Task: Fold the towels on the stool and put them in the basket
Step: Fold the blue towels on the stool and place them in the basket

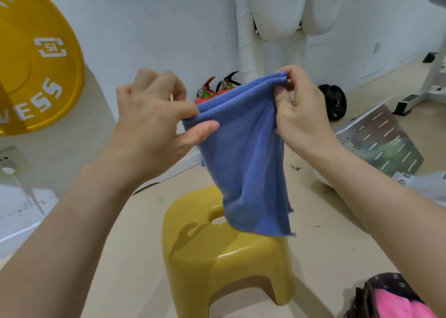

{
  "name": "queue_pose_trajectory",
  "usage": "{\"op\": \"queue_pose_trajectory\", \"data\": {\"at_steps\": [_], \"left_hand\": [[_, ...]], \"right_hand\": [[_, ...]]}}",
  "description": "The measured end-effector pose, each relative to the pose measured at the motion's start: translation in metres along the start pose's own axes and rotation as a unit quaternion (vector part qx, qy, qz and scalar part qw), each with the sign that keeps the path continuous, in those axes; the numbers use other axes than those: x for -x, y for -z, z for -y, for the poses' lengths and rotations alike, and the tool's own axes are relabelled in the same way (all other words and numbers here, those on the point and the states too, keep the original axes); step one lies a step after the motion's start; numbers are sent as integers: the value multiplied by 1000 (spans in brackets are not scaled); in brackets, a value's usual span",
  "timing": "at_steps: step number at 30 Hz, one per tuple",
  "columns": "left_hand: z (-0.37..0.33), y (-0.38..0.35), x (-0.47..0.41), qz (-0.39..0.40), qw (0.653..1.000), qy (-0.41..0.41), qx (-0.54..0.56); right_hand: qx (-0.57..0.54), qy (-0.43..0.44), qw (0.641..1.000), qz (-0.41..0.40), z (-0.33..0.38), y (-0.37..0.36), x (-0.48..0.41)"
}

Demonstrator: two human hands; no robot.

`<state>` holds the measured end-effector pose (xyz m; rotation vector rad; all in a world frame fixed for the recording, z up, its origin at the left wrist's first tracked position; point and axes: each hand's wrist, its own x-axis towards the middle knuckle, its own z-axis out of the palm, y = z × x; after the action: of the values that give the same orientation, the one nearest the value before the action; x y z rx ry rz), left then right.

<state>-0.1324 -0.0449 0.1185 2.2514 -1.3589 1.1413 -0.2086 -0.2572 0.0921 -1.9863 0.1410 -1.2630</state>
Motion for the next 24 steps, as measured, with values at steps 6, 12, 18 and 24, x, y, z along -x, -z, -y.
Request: {"op": "queue_pose_trajectory", "data": {"at_steps": [6, 12, 18, 24], "left_hand": [[-16, 10, -4, 30, 961, 94, 259], [-9, 8, -7, 103, 859, 218, 452], [-34, -23, 10, 288, 766, 259, 513], [-48, -23, 7, 226, 811, 233, 487]], "right_hand": [[69, 30, 997, -5, 0, 1, 5], [-85, -47, 980, 175, 9, 11, -3], [-82, -23, 940, 331, 17, -6, 13], [-159, -176, 912, 335, -4, 0, 21]]}}
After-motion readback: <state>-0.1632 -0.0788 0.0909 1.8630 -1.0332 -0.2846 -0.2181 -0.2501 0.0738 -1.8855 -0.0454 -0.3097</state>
